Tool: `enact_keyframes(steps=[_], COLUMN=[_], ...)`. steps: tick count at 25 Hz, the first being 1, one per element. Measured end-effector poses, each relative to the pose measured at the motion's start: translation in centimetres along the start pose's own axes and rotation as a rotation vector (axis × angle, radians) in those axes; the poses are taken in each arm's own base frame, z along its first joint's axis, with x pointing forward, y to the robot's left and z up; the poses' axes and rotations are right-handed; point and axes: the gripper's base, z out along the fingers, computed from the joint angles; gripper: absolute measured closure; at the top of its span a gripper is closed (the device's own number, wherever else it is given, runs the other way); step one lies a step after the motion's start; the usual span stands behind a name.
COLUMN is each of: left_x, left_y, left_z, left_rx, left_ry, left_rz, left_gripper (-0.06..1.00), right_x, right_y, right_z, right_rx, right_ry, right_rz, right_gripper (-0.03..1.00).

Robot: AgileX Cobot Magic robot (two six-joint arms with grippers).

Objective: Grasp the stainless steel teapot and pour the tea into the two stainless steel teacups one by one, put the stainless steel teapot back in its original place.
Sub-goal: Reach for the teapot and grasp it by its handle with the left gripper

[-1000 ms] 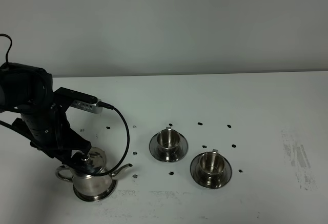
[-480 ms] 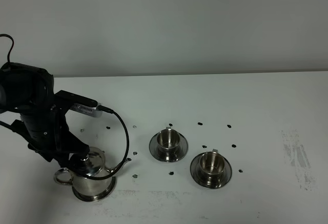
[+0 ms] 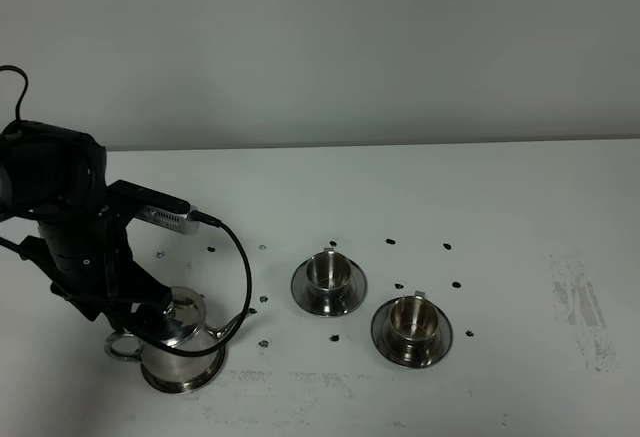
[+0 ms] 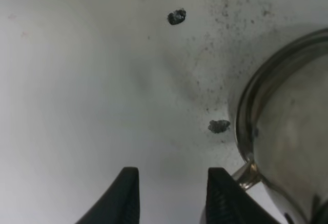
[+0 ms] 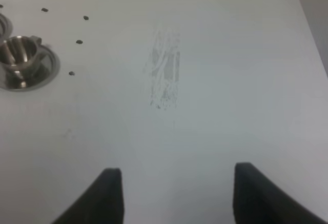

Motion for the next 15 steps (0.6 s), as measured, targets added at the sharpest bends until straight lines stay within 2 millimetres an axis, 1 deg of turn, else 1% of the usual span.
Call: enact_keyframes(steps=[7, 15], left_x=[-0.2, -0.5], left_y=[0.1, 0.7], left_z=[-1.2, -1.1], left_rx=[-0.008, -0.017], left_ry=[-0.058, -0.099], left_rz=[-0.017, -0.044], left_gripper=[0.57, 0.57], right_x=[0.0, 0.0], right_y=[0.0, 0.0], right_z=[0.0, 0.0], right_rx=[0.0, 0.0], right_ry=[0.0, 0.0], right_rz=[0.0, 0.0], right_gripper=[0.48, 0.48])
